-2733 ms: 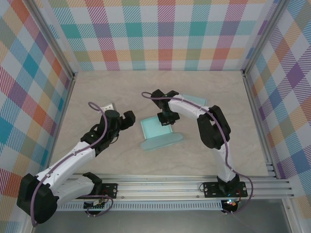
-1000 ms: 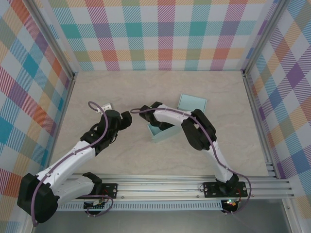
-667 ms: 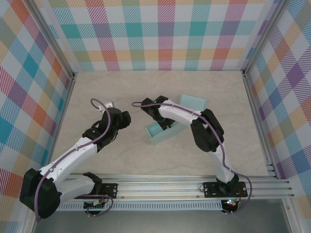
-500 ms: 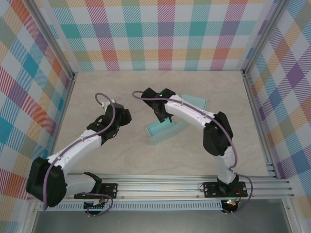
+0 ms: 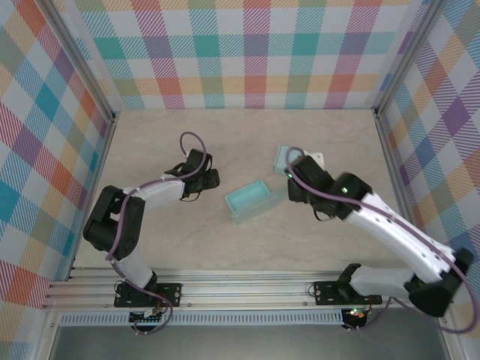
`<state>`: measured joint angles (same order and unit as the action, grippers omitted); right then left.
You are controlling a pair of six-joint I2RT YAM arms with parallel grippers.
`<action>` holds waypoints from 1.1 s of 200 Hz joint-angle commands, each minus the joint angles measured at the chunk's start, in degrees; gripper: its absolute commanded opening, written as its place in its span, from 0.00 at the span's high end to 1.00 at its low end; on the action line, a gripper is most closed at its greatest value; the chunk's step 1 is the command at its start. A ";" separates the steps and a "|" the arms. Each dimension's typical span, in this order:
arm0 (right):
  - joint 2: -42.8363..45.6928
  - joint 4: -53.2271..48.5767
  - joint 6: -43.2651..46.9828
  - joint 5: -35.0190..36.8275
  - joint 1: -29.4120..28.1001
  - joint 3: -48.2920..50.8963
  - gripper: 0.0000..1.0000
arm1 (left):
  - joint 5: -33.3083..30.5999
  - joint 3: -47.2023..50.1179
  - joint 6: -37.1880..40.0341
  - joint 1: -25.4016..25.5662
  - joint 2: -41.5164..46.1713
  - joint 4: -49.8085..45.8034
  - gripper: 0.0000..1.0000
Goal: Fold the paper box
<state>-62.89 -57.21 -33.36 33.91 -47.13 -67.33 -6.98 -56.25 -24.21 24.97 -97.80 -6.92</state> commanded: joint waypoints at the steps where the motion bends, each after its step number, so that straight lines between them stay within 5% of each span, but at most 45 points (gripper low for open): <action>1: 6.91 9.55 -9.15 -7.65 0.46 11.80 0.49 | 5.52 -1.05 0.08 -0.46 -2.31 2.75 0.47; 22: 10.43 18.97 -14.34 -13.98 0.53 23.19 0.64 | 6.90 -0.06 -0.72 0.05 -3.37 3.96 0.53; 51: 9.23 37.74 -20.13 -23.34 1.07 36.54 0.73 | 8.75 1.76 -1.77 1.32 -4.22 5.65 0.60; 94: -3.16 54.32 -19.36 -28.99 3.45 39.41 0.95 | 10.83 5.83 -4.19 3.30 -4.02 9.75 0.66; 168: -25.04 63.45 -8.33 -41.79 15.31 24.85 0.87 | 13.44 14.45 -9.61 9.23 1.94 18.05 0.70; 220: -37.55 59.06 -1.75 -49.29 22.76 11.70 0.88 | 5.93 18.88 -15.31 18.30 5.88 23.57 0.70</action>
<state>-96.77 2.87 -40.23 -9.17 -27.20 -51.55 2.22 -39.31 -35.66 39.20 -94.70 12.95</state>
